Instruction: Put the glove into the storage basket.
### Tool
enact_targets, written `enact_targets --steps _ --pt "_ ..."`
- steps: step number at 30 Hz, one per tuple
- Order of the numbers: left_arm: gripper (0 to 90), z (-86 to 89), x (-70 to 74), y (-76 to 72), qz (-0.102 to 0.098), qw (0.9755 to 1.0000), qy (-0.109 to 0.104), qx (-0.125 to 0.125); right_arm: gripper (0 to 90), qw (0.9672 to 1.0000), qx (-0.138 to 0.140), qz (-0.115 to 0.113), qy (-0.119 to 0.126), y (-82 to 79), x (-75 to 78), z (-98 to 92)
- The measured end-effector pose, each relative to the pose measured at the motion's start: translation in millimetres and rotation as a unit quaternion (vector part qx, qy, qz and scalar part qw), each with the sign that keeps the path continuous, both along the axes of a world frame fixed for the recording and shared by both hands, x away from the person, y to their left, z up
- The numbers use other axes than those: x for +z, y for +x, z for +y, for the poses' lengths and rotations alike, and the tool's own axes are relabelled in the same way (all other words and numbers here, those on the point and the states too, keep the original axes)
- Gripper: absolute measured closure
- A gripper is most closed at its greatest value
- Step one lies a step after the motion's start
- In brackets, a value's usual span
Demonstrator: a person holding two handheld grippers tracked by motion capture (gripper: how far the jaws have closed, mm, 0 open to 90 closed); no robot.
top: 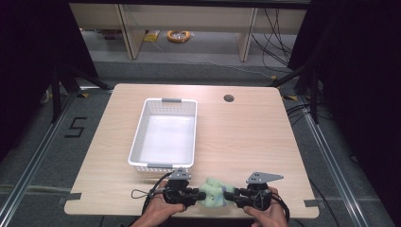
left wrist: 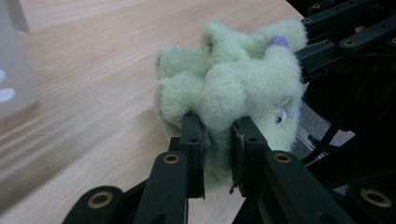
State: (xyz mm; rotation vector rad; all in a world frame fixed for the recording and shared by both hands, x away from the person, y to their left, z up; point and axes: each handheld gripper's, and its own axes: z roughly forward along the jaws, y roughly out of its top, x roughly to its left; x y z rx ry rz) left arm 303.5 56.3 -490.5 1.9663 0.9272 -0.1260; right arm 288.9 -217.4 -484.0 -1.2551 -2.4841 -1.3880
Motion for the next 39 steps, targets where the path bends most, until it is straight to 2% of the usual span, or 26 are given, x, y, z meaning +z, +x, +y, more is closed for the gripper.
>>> enact_targets --steps 1,4,7,8,9,10,11,14,17,19,21,22,23,26,27,31,32,33,34,38,39 --pt "76.3 1.2 1.9 -0.6 -0.003 0.9999 0.007 0.007 72.0 0.9998 0.005 -0.014 -0.012 1.4 2.1 -0.8" --pt "76.2 6.7 5.5 0.8 -0.005 0.9999 -0.002 0.01 72.0 1.0 0.005 -0.003 -0.001 2.3 7.9 5.1" --pt "76.1 14.9 11.3 1.5 -0.012 0.9998 -0.011 0.008 72.0 0.9998 0.016 -0.013 -0.005 5.8 14.6 8.9" --pt "76.1 17.2 13.0 1.5 -0.013 0.9998 -0.012 0.01 72.0 0.9999 0.011 -0.002 0.008 5.4 17.1 12.8" --pt "76.1 20.2 14.7 1.7 -0.013 0.9997 -0.016 0.013 72.0 0.9995 0.02 -0.023 0.007 8.7 17.0 13.4" --pt "76.0 23.8 17.3 2.1 -0.015 0.9996 -0.016 0.018 72.0 0.9993 0.023 -0.027 0.009 10.4 19.1 15.0" --pt "76.0 26.1 18.6 2.8 -0.016 0.9996 -0.016 0.018 72.0 0.9995 0.023 -0.019 0.01 11.3 21.9 18.3" --pt "76.0 35.8 24.7 5.4 -0.024 0.9993 -0.013 0.026 72.0 0.9986 0.038 -0.034 0.015 17.7 26.7 27.1" --pt "75.9 45.3 32.7 7.0 -0.031 0.999 -0.009 0.031 72.0 0.9986 0.041 -0.026 0.02 20.9 35.5 35.6" --pt "75.9 50.6 37.4 7.8 -0.033 0.9988 -0.009 0.034 72.0 0.9982 0.046 -0.03 0.024 26.3 38.6 39.6" --pt "75.8 55.1 41.1 9.6 -0.037 0.9986 -0.011 0.036 72.0 0.9979 0.053 -0.033 0.02 31.1 41.5 43.1" --pt "75.8 56.4 42.3 10.1 -0.037 0.9985 -0.011 0.039 72.0 0.9979 0.055 -0.027 0.022 32.5 43.8 46.6" --pt "75.8 57.7 43.7 10.6 -0.039 0.9982 -0.011 0.045 72.0 0.9976 0.057 -0.034 0.018 35.2 45.3 47.2" --pt "75.8 62.4 47.8 13.1 -0.039 0.9982 -0.013 0.044 72.0 0.9978 0.058 -0.025 0.019 37.8 50.8 51.3" --pt "75.7 65.4 51.5 14.9 -0.039 0.9981 -0.014 0.045 71.9 0.9968 0.07 -0.035 0.016 44.1 55.6 53.7" --pt "75.7 71.3 59.9 19.6 -0.037 0.998 -0.016 0.05 71.9 0.9971 0.068 -0.027 0.018 47.7 64.3 58.9" --pt "75.7 72.7 62.6 20.7 -0.04 0.9974 -0.017 0.057 71.9 0.9967 0.069 -0.038 0.017 51.7 67.3 60.8" --pt "75.7 76.8 67.7 23.8 -0.041 0.9973 -0.017 0.059 71.9 0.9967 0.069 -0.038 0.019 56.0 72.9 65.1" --pt "75.7 79.3 70.5 25.3 -0.041 0.9973 -0.015 0.059 71.9 0.9968 0.07 -0.035 0.019 57.3 75.0 66.8" --pt "75.6 87.6 78.9 31.8 -0.041 0.9971 -0.007 0.063 71.9 0.9957 0.079 -0.046 0.019 68.4 83.4 76.5" --pt "75.6 89.5 80.6 33.1 -0.042 0.9966 -0.008 0.07 71.9 0.9961 0.078 -0.037 0.019 69.5 85.7 79.3"
